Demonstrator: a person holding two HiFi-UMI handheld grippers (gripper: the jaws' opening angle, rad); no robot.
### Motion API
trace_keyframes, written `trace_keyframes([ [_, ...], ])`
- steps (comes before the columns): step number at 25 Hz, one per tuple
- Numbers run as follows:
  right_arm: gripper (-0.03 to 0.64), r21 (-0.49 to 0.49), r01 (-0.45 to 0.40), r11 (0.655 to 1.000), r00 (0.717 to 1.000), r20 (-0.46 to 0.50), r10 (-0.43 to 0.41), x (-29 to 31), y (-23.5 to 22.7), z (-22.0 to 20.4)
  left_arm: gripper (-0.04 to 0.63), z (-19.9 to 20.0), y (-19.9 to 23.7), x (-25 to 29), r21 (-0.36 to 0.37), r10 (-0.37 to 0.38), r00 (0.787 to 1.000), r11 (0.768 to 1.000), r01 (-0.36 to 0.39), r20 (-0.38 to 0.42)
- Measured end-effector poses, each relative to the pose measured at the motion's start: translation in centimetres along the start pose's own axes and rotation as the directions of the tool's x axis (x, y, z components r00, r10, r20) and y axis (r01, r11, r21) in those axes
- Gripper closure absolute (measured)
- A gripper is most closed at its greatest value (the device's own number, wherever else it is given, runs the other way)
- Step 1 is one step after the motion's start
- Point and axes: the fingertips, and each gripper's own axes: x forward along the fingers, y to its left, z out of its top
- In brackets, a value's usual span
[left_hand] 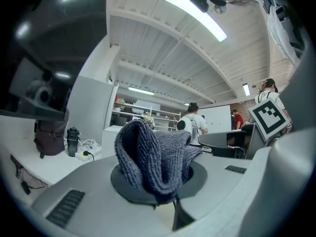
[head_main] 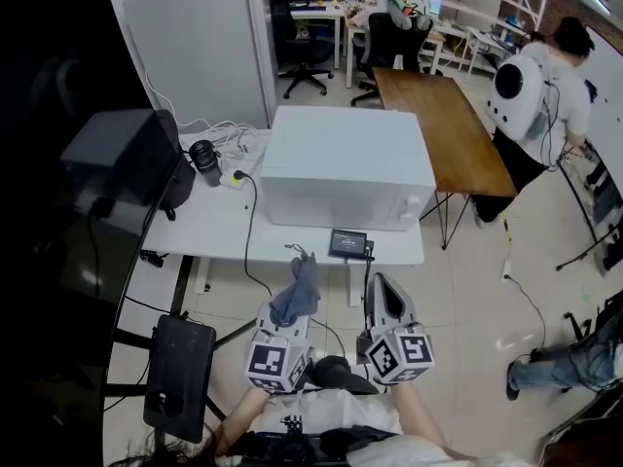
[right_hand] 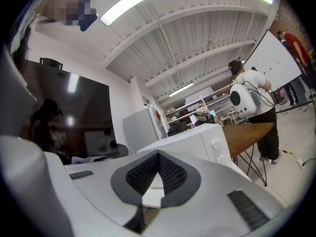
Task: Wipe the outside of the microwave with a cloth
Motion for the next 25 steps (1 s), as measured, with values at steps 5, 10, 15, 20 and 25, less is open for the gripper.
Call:
trace_keyframes([
  [5, 0.6, -0.032, -0.033, 0.999, 0.999, 0.005, 0.033, -0.1, 0.8, 0.5, 0.543, -0.2, -0.3, 0.1, -0.007, -0.002, 1.0, 1.0, 0.002, 0.011],
  [10, 0.601, -0.051, -0.029, 0.998, 1.0, 0.0, 0.029, -0.4, 1.0, 0.5, 0.543, 0.2, -0.6, 0.4, -0.004, -0.02, 0.999, 1.0, 0.02, 0.031],
  [15, 0.601, -0.056, -0.026, 0.998, 1.0, -0.015, 0.026, -0.3, 1.2, 0.0, 0.543, -0.1, -0.2, 0.0, -0.009, -0.005, 1.0, 1.0, 0.005, 0.031],
  [20, 0.601, -0.056, -0.028, 0.998, 0.999, -0.028, 0.027, -0.4, 1.4, -0.2, 0.543, -0.1, -0.3, -0.2, -0.012, -0.004, 1.0, 1.0, 0.005, 0.023],
  [25, 0.601, -0.057, -0.023, 0.998, 0.999, -0.026, 0.021, -0.7, 1.3, -0.1, 0.543, 0.0, -0.7, -0.4, -0.018, -0.012, 1.0, 1.0, 0.012, 0.026],
])
